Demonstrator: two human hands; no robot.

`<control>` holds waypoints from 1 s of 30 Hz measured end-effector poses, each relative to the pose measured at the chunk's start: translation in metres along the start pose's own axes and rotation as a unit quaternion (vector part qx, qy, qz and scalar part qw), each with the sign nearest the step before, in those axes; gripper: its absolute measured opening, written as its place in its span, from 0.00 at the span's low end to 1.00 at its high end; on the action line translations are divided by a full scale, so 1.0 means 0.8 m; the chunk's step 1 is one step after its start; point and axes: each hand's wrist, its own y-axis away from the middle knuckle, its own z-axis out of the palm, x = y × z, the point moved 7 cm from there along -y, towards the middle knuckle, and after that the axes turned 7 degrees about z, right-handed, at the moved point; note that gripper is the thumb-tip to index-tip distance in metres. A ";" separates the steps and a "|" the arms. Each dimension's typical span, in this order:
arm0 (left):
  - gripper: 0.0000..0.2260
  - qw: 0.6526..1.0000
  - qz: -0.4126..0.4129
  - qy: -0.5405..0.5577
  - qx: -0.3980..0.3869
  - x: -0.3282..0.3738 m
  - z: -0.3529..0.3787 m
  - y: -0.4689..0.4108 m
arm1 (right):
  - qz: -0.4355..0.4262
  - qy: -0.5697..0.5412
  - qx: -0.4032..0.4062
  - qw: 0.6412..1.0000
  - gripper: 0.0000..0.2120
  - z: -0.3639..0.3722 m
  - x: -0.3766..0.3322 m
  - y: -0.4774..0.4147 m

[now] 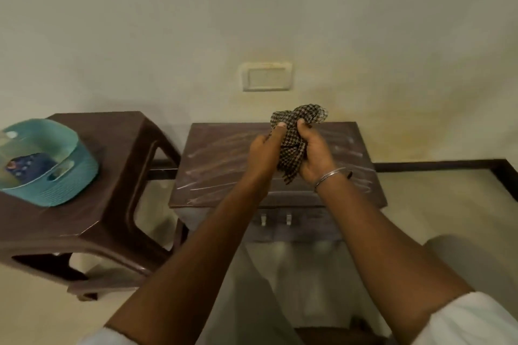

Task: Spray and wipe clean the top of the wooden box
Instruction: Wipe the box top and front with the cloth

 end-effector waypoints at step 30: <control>0.26 0.726 0.312 -0.583 -0.188 -0.205 0.139 -0.023 | -0.230 0.733 0.121 0.629 0.25 -0.326 -0.079 -0.005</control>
